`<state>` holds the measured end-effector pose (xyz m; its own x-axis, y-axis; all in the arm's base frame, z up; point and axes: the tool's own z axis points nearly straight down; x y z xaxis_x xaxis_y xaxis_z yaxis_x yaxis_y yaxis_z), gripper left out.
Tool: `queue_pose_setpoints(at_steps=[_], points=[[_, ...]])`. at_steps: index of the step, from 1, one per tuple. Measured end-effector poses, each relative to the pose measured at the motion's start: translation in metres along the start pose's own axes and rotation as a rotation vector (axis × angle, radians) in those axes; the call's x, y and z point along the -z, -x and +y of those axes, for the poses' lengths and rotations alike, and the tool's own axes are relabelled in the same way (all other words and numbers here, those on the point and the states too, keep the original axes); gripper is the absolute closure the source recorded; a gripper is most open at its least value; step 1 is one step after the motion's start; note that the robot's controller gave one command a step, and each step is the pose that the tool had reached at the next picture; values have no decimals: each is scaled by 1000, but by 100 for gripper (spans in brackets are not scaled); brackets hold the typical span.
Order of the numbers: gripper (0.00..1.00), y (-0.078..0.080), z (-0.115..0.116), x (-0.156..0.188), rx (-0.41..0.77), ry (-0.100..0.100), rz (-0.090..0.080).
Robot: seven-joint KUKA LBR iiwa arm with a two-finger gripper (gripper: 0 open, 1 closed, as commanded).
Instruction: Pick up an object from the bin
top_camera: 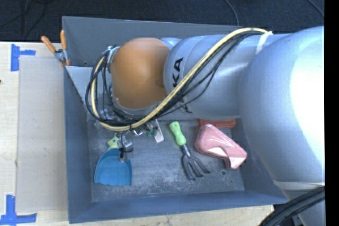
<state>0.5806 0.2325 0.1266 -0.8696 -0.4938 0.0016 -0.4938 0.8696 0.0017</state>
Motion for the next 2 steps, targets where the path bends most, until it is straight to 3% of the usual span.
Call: queue_pose_setpoints(at_steps=[1, 2], points=[[0, -2, 0, -10, 139, 1, 2], [0, -2, -18, 23, -129, 1, 0]])
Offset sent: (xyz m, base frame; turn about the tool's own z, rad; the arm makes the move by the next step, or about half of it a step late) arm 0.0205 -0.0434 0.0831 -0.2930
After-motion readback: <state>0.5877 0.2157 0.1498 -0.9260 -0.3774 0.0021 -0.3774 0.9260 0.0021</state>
